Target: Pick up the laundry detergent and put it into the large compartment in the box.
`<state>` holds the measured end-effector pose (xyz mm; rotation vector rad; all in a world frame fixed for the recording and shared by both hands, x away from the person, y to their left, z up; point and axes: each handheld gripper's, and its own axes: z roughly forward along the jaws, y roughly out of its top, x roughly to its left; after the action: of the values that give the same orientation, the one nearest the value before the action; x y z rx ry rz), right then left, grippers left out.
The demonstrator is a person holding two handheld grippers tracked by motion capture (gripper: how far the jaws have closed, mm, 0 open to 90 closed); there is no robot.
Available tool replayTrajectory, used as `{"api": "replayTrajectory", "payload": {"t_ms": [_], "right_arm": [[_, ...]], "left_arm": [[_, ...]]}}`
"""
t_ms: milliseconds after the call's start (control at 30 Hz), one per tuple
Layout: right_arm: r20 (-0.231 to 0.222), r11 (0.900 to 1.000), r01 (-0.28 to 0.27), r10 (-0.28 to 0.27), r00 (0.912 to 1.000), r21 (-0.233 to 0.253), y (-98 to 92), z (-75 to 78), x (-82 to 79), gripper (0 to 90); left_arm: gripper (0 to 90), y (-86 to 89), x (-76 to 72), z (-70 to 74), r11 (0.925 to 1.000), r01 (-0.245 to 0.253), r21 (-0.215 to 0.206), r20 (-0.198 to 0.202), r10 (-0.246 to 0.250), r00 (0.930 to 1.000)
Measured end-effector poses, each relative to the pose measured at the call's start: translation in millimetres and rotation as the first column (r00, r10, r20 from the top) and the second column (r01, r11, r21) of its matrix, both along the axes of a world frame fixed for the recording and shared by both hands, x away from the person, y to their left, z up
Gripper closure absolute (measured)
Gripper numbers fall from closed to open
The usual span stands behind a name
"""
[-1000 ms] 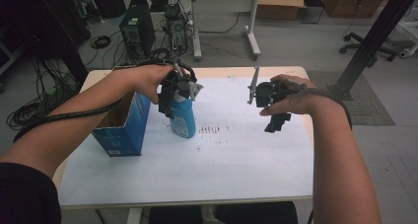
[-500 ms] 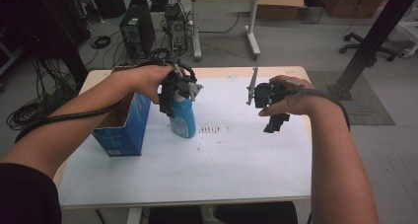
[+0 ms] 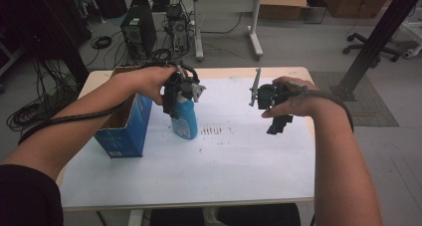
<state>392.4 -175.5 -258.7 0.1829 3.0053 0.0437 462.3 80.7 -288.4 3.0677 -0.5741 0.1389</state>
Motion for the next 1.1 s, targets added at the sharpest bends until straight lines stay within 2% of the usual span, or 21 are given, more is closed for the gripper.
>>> {"api": "replayTrajectory", "payload": {"t_ms": [400, 567, 767, 933, 1100], "right_arm": [[-0.002, 1.000, 0.003, -0.003, 1.0000, 0.002, -1.4, -1.7, 0.1, 5.9], [-0.002, 1.000, 0.001, -0.001, 1.0000, 0.001, -0.6, -2.6, 0.1, 5.9], [-0.005, 1.000, 0.002, -0.002, 1.0000, 0.000, -0.4, -4.2, 0.5, 6.0], [-0.005, 1.000, 0.001, -0.001, 1.0000, -0.002, 0.0, -4.4, 1.0, 6.0], [-0.007, 1.000, 0.002, -0.002, 1.0000, -0.004, 0.6, -4.9, 1.1, 6.0]], "left_arm": [[21.4, -0.8, 0.4, -1.7, 0.9999, 0.003, 0.012, -0.012, -0.002, 0.9999], [21.9, -1.2, 1.6, -3.9, 0.9998, 0.007, 0.019, 0.003, -0.007, 1.0000], [26.1, -1.1, 1.8, -2.7, 0.9999, 0.006, 0.011, -0.012, -0.006, 0.9999], [33.4, -1.1, 1.9, -3.4, 0.9996, 0.010, 0.027, -0.029, -0.009, 0.9995], [35.3, -0.7, 2.5, -4.1, 0.9997, 0.010, 0.021, -0.036, -0.010, 0.9993]]}}
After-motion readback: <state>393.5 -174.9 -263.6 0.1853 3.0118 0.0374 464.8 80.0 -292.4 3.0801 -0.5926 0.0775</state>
